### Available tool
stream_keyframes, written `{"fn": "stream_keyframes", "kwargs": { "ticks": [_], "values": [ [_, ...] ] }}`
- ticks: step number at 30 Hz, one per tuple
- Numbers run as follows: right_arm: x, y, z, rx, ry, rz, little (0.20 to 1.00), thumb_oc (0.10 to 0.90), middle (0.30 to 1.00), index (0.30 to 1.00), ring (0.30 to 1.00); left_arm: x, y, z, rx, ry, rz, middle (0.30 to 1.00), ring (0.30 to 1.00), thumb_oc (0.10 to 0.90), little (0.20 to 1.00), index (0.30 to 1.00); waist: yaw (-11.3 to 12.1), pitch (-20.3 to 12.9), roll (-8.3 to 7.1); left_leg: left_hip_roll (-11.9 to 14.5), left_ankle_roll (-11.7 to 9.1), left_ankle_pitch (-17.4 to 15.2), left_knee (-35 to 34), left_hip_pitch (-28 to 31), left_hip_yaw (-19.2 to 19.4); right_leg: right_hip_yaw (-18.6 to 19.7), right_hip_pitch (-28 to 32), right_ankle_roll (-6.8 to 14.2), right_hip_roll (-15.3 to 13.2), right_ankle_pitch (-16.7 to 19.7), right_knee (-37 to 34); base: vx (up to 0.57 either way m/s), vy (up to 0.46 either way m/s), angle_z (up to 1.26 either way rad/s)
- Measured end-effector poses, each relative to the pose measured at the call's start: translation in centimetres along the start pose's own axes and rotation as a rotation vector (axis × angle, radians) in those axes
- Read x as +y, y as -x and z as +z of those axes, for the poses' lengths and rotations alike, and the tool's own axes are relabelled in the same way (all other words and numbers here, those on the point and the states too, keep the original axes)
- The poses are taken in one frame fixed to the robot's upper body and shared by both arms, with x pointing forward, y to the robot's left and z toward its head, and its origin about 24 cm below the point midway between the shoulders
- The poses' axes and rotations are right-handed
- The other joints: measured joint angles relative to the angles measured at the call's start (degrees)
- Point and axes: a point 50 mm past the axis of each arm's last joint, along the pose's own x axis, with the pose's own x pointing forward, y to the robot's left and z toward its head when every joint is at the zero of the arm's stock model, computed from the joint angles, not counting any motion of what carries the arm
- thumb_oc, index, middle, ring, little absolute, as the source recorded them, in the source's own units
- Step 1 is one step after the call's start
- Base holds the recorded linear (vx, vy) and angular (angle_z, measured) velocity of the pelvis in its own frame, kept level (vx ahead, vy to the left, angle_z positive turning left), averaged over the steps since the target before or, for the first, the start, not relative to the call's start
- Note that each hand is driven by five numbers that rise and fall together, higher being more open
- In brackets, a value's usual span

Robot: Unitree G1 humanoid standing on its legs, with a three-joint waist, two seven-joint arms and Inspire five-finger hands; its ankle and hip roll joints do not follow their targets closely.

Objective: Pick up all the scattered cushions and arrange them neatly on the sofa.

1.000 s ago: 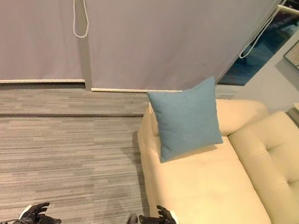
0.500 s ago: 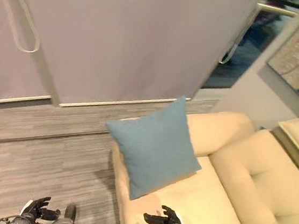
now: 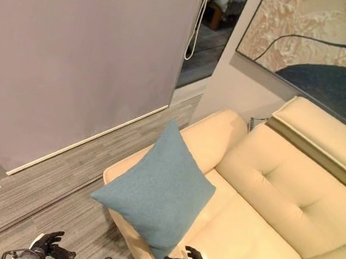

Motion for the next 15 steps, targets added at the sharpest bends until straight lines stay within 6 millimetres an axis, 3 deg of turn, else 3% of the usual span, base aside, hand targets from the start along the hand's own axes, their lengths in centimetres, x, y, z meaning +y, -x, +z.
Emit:
{"fn": "stream_keyframes", "kwargs": {
  "ticks": [1,2,6,7,10,13,14,15],
  "values": [
    [-0.3,-0.2,0.5,-0.012,0.004,-0.007,0.900,0.800,0.900,0.900,0.900,-0.2,0.1,-0.1,-0.003,0.003,-0.005,0.900,0.900,0.800,0.900,0.900,0.27,0.44,0.62,0.51,0.02,-0.39,0.00,0.17,0.49,-4.40,0.61,-0.24,-0.30,0.78,-0.19,-0.01,0.018,-0.66],
    [-0.4,-0.3,0.9,-0.022,0.007,-0.010,0.900,0.800,0.900,0.900,0.900,-0.2,0.2,-0.7,0.012,0.013,-0.006,0.900,0.900,0.800,0.900,0.900,1.29,0.70,0.59,0.95,-0.64,-1.44,0.02,0.63,1.46,-6.02,2.12,-1.03,0.19,3.19,-3.15,-0.05,-0.023,-0.56],
    [-0.5,-0.3,1.4,-0.042,0.024,-0.011,0.900,0.800,0.900,0.900,0.900,0.2,1.1,-3.7,0.088,0.030,0.010,0.900,0.900,0.800,0.900,0.900,3.20,0.68,0.31,3.70,-3.38,-1.64,0.50,1.28,6.51,-11.19,1.99,-1.82,-0.21,4.06,-4.43,-0.09,-0.078,-0.70],
    [-0.6,-0.2,1.3,-0.047,0.022,-0.016,0.900,0.800,0.900,0.900,0.900,0.2,1.2,-4.3,0.107,0.031,0.010,0.900,0.900,0.800,0.900,0.900,2.62,0.62,-0.11,4.60,-4.46,-1.73,0.68,1.20,6.38,-10.22,2.84,-2.05,1.34,5.47,-6.31,-0.04,-0.116,-0.26],
    [-1.8,0.1,0.0,-0.013,0.009,-0.050,0.900,0.800,0.900,0.900,0.900,-0.7,1.3,-4.2,0.102,0.042,-0.015,0.900,0.900,0.800,0.900,0.900,2.37,0.22,0.93,6.95,-5.82,-1.21,0.92,1.58,7.04,-9.26,3.87,-3.27,4.55,5.73,-8.98,-0.04,-0.103,-0.18],
    [-3.5,0.5,0.3,-0.059,-0.138,-0.111,0.900,0.800,0.900,0.900,0.900,-1.9,1.4,-4.2,0.105,0.046,-0.042,0.900,0.900,0.800,0.900,0.900,-0.35,-0.33,3.88,8.39,-6.31,-1.35,5.25,0.09,7.02,-5.50,4.03,-5.00,6.54,5.46,-10.55,-0.12,-0.054,-0.26],
    [-3.5,0.5,0.3,-0.058,-0.166,-0.108,0.900,0.800,0.900,0.900,0.900,-2.0,1.2,-3.7,0.095,0.055,-0.042,0.900,0.900,0.800,0.900,0.900,-0.27,-0.37,4.07,8.58,-7.91,-0.27,8.70,-1.13,4.47,-4.13,4.69,-6.89,6.70,6.68,-12.50,-0.16,0.030,-0.66],
    [-3.7,0.3,0.9,-0.073,-0.173,-0.108,0.900,0.800,0.900,0.900,0.900,-2.6,1.0,-2.8,0.070,0.064,-0.053,0.900,0.900,0.800,0.900,0.900,0.15,-0.10,3.31,7.65,-10.65,1.48,12.56,-3.87,-2.75,-2.75,4.88,-8.50,6.25,9.03,-14.37,-0.07,0.091,-0.76]
  ]
}}
